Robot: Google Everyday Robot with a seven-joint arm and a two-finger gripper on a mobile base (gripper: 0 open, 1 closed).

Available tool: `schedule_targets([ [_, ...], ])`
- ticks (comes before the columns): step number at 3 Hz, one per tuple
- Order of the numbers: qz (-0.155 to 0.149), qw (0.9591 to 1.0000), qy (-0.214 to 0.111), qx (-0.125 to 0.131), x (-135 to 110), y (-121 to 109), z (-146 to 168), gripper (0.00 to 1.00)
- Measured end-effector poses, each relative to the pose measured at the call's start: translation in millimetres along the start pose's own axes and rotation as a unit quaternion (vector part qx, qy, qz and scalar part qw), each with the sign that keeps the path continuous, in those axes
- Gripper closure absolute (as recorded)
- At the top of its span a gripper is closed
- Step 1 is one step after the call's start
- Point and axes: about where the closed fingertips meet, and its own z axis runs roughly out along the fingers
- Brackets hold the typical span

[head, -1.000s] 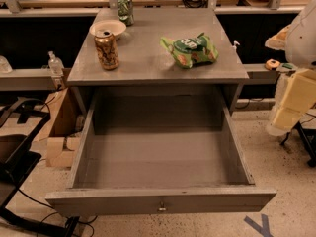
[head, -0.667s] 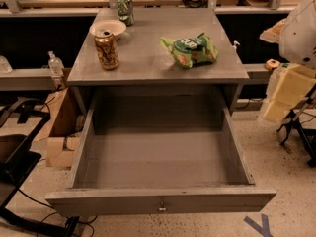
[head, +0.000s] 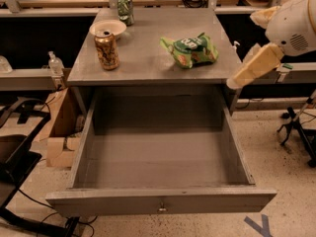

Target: Place orange can into top drawer

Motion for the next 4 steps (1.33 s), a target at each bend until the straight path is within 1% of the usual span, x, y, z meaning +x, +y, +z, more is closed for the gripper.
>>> schedule_targets([
  [1,0.030,0.9883,-0.148,0.024,-38.5,-33.5,31.4,0.00],
  [2,0.062,0.9649,-0.252,0.039,-81.0,-44.2,34.3,0.00],
  [3,0.065,0.9597,-0.271,0.037,-97.5,-42.1,34.0,0.00],
  [4,0.066,0.9589,-0.274,0.032,-101.3,-51.9,67.9,0.00],
])
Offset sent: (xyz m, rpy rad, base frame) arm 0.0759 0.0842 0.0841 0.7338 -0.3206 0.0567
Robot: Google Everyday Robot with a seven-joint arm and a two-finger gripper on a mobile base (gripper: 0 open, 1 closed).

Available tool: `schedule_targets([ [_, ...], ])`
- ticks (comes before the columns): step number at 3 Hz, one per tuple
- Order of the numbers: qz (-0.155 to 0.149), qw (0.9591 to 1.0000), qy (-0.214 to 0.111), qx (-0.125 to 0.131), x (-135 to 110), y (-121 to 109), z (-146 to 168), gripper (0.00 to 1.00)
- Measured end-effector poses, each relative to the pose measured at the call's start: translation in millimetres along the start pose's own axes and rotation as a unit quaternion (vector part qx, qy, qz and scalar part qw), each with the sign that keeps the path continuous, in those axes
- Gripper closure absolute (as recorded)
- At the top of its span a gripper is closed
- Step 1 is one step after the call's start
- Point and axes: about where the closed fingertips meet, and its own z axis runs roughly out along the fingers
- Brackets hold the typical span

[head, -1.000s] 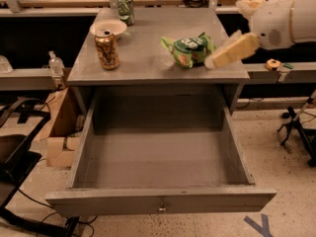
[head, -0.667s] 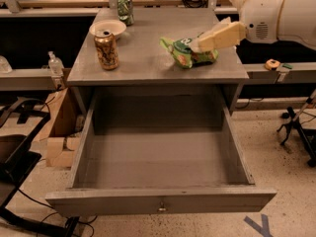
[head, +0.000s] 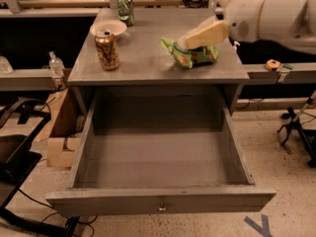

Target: Place orange can into top drawer

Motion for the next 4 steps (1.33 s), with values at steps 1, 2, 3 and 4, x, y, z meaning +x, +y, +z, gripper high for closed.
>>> schedule_targets([
  [1,0.010,0.9995,-0.028,0.014,24.0,-15.0,50.0,0.00],
  [2,0.025,0.9988,-0.030,0.028,49.6,-43.0,107.0,0.00],
  [3,0.040,0.9990,-0.015,0.014,70.3,-55.5,177.1,0.00],
  [4,0.056,0.9976,-0.005,-0.040,71.5,-35.5,255.3,0.00],
])
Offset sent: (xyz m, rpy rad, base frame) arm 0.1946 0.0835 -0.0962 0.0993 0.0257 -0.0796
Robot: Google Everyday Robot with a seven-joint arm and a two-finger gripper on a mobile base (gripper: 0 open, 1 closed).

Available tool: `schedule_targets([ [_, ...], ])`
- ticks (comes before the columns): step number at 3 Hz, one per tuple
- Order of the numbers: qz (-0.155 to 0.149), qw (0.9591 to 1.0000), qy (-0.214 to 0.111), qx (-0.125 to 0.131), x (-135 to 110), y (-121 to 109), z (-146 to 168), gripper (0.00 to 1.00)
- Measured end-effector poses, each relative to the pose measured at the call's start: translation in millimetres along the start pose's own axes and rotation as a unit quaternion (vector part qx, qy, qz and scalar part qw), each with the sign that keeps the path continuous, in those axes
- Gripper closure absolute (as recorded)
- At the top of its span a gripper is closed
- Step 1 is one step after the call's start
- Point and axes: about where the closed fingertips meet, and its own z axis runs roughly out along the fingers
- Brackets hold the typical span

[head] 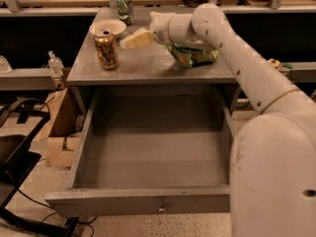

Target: Place orange can into top drawer

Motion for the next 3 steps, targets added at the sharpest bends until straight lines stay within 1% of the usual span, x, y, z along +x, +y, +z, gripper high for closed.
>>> schedule_targets([
  [1,0.000,0.9990,-0.007,-0.044,-15.2,26.7,39.5,0.00],
  [2,0.015,0.9970,-0.028,-0.070,-30.9,53.0,53.8,0.00],
  [3,0.041,0.9942,-0.037,-0.092,-32.2,80.8,59.6,0.00],
])
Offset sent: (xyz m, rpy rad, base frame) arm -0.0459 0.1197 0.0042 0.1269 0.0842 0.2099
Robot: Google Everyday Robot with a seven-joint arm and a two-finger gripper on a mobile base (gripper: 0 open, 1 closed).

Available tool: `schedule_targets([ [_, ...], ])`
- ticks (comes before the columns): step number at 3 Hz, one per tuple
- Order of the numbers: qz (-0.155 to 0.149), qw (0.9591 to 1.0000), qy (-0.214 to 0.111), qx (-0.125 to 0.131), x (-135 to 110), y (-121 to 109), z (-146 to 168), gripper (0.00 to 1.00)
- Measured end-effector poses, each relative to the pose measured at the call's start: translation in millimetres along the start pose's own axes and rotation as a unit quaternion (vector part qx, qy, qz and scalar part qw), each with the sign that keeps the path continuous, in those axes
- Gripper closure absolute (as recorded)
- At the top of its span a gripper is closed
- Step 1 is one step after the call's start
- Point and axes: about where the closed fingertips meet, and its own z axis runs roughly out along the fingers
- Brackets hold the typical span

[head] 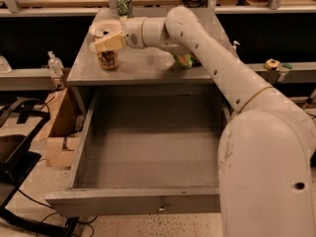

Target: Place orange can into top drawer

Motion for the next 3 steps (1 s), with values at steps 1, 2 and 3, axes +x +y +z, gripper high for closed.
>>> schedule_targets([
  [1,0.023,0.9997,-0.002,-0.007,7.7,16.7,6.5,0.00],
  [2,0.029,0.9995,0.012,-0.003,18.5,25.5,13.0,0.18],
  [3,0.030,0.9994,0.015,-0.005,20.6,28.4,16.3,0.42],
])
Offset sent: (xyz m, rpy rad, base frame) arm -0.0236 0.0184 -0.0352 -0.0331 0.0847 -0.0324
